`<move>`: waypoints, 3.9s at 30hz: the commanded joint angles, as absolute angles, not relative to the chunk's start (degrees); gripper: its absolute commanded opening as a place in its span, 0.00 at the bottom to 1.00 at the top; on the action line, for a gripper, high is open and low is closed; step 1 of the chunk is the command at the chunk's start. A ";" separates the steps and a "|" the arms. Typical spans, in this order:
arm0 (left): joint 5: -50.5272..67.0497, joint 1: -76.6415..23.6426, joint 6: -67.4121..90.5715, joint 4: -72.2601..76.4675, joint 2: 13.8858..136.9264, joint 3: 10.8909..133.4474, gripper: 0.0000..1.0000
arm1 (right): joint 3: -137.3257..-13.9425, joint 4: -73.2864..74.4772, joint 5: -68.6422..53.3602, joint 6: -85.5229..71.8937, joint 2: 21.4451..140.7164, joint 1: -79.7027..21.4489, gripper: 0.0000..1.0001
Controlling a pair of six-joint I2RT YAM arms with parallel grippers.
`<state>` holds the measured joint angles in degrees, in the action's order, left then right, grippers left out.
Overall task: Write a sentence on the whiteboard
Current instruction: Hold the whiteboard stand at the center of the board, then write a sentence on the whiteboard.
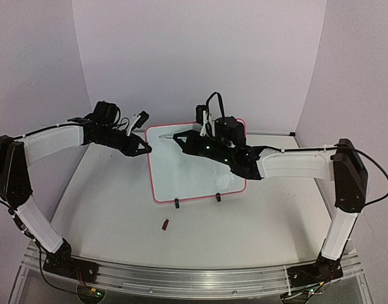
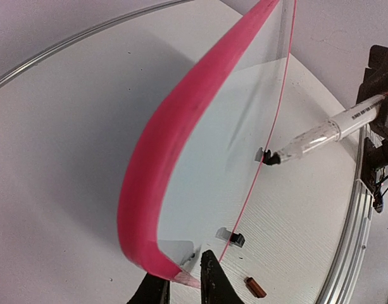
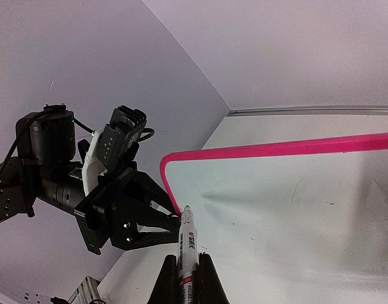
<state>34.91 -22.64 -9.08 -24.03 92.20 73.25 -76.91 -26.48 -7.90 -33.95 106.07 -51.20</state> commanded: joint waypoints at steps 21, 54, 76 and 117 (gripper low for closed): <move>37.35 -22.33 -11.87 -24.26 91.37 72.78 0.09 | -80.38 -27.79 -5.63 -33.98 108.37 -51.64 0.00; 36.92 -22.33 -12.23 -24.61 91.40 72.95 0.05 | -81.19 -20.86 -4.04 -31.04 110.73 -52.79 0.00; 36.22 -22.34 -12.64 -24.83 91.49 72.99 0.03 | -78.02 -18.46 -0.31 -29.09 105.91 -53.11 0.00; 35.44 -22.33 -12.73 -25.14 91.63 73.17 0.00 | -81.28 -20.92 -5.18 -29.25 108.02 -53.56 0.00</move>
